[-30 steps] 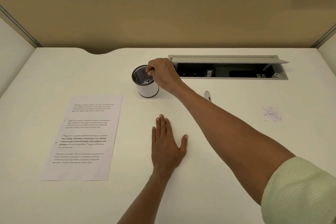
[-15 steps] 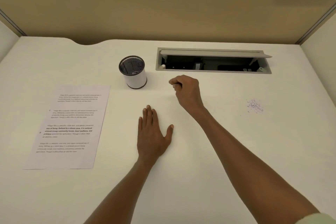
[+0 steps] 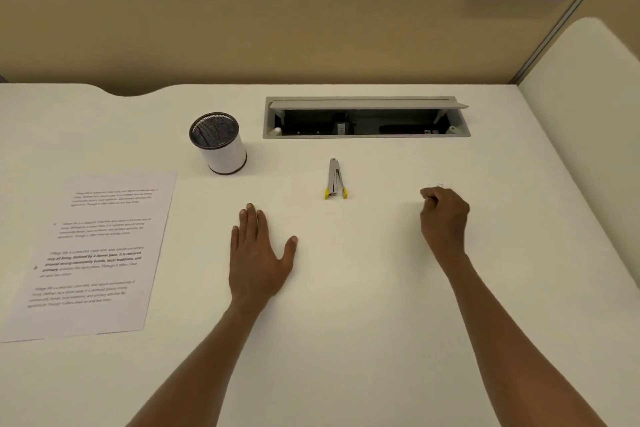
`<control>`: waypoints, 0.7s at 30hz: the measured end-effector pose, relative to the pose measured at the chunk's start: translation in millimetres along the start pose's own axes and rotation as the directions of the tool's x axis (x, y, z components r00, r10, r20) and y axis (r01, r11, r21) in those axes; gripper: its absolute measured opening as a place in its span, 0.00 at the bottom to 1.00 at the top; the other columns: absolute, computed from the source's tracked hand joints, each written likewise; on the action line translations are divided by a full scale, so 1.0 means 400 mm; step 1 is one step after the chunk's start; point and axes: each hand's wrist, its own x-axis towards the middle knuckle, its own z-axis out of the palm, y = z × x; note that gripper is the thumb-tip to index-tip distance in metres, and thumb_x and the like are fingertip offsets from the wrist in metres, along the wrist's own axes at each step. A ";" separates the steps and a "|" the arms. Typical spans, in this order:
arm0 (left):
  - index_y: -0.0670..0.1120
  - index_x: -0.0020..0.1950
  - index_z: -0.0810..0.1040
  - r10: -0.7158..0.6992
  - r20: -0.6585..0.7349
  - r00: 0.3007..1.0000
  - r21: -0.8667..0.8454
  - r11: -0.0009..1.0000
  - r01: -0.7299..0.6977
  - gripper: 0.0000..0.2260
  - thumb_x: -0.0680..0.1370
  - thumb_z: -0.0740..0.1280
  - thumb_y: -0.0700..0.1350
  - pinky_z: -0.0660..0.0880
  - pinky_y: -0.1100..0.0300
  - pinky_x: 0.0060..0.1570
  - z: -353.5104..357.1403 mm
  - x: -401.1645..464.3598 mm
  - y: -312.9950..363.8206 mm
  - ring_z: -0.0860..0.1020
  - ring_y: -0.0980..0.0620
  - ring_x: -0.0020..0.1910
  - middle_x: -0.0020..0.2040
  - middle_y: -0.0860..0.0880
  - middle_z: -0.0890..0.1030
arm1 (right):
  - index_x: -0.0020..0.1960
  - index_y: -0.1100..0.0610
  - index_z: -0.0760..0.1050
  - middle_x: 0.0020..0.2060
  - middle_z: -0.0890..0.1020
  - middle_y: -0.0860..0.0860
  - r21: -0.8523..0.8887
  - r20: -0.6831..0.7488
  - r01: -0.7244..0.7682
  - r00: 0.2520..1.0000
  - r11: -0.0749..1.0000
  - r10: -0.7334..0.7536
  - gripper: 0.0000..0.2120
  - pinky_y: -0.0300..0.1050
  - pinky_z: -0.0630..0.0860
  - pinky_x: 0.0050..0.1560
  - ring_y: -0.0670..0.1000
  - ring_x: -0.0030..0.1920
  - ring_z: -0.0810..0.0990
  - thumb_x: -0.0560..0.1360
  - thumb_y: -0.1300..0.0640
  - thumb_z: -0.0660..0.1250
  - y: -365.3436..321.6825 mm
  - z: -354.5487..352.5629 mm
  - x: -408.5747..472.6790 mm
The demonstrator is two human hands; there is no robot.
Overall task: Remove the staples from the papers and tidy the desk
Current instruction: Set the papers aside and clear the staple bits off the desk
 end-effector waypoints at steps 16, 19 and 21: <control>0.39 0.81 0.54 0.004 -0.006 1.000 -0.021 1.000 -0.004 0.41 0.78 0.51 0.67 0.47 0.50 0.80 0.001 0.000 -0.002 0.45 0.50 0.82 0.83 0.45 0.49 | 0.57 0.67 0.77 0.52 0.73 0.65 -0.292 0.315 -0.041 0.939 0.956 0.136 0.13 0.47 0.72 0.52 0.62 0.53 0.74 0.76 0.61 0.69 0.148 -0.016 0.145; 0.39 0.81 0.54 0.004 -0.007 1.000 -0.016 1.000 -0.004 0.41 0.77 0.51 0.67 0.47 0.51 0.80 0.001 0.000 -0.001 0.46 0.50 0.82 0.83 0.45 0.49 | 0.48 0.69 0.76 0.41 0.74 0.61 -0.193 0.287 -0.132 0.940 0.972 0.184 0.07 0.39 0.67 0.33 0.60 0.44 0.76 0.75 0.65 0.63 0.141 -0.009 0.139; 0.39 0.81 0.54 0.005 -0.007 1.000 -0.013 1.000 -0.005 0.41 0.77 0.50 0.67 0.47 0.51 0.80 0.002 0.001 -0.001 0.46 0.50 0.82 0.83 0.45 0.49 | 0.33 0.61 0.66 0.32 0.64 0.52 -0.206 0.277 -0.046 0.955 0.978 0.103 0.10 0.37 0.62 0.28 0.57 0.34 0.65 0.73 0.66 0.57 0.131 -0.012 0.132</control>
